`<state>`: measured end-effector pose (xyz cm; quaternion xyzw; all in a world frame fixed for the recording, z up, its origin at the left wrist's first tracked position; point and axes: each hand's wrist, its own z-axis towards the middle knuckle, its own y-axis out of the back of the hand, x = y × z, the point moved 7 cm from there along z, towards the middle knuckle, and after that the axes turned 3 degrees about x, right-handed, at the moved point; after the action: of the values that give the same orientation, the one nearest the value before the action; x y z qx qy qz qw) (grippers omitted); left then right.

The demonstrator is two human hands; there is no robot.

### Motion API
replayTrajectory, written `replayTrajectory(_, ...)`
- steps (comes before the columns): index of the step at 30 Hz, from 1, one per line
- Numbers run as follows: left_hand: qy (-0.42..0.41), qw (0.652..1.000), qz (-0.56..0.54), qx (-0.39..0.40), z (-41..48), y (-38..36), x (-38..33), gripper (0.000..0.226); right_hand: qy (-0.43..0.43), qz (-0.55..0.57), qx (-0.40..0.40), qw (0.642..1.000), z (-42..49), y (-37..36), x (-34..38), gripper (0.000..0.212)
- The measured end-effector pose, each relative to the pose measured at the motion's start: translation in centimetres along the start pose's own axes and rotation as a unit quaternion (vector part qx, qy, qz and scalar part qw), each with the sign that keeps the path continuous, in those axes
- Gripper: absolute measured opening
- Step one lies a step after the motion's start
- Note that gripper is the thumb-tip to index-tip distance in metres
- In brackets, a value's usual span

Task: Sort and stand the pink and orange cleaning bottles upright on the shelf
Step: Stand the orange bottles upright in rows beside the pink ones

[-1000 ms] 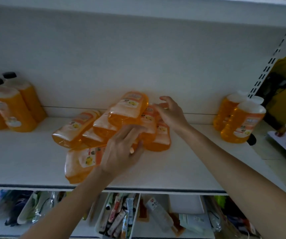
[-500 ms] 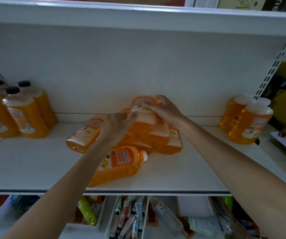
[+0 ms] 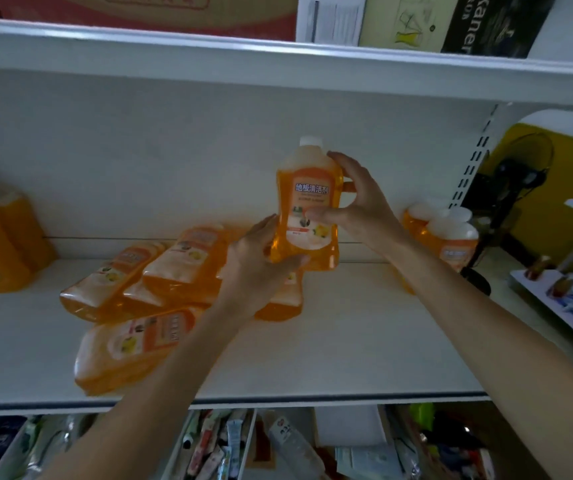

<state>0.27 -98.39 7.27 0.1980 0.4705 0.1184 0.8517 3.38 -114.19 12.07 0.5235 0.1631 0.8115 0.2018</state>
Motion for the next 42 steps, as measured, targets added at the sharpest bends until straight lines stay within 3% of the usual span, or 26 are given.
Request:
replayTrajectory(4, 0.016, 0.999, -0.028, 0.024, 0.0, -5.5, -0.2, 0.051, -0.024, -0.022, -0.007, 0.999, -2.1, 3.5, -3.3, 0.082)
replayTrajectory(8, 0.065, 0.994, -0.067, 0.056, -1.0, -10.4, 1.3, 0.077, -0.047, -0.043, 0.032, 0.997, -4.1, 4.7, -6.6, 0.083)
replayTrajectory(15, 0.106, 0.991, -0.082, 0.025, -2.9, -13.6, 4.7, 0.079, -0.015, -0.121, 0.097, 0.988, -5.1, 4.8, -9.3, 0.116)
replayTrajectory(19, 0.106, 0.991, -0.079, 0.019, -2.5, -14.5, 4.7, 0.076, 0.022, -0.197, 0.121, 0.973, -4.3, 4.8, -8.7, 0.096)
replayTrajectory(29, 0.129, 0.989, -0.061, -0.023, 0.0, -17.2, 4.2, 0.043, 0.055, -0.297, 0.066, 0.951, -3.5, 6.2, -9.6, 0.085)
replayTrajectory(36, 0.125, 0.988, 0.039, 0.082, 1.0, -19.0, 3.8, 0.044, 0.058, -0.466, 0.019, 0.883, -2.3, 6.7, -9.6, 0.074)
replayTrajectory(42, 0.138, 0.978, 0.093, 0.125, 0.9, -19.5, 4.1, 0.06, 0.028, -0.493, 0.02, 0.869, -0.9, 6.5, -10.3, 0.071)
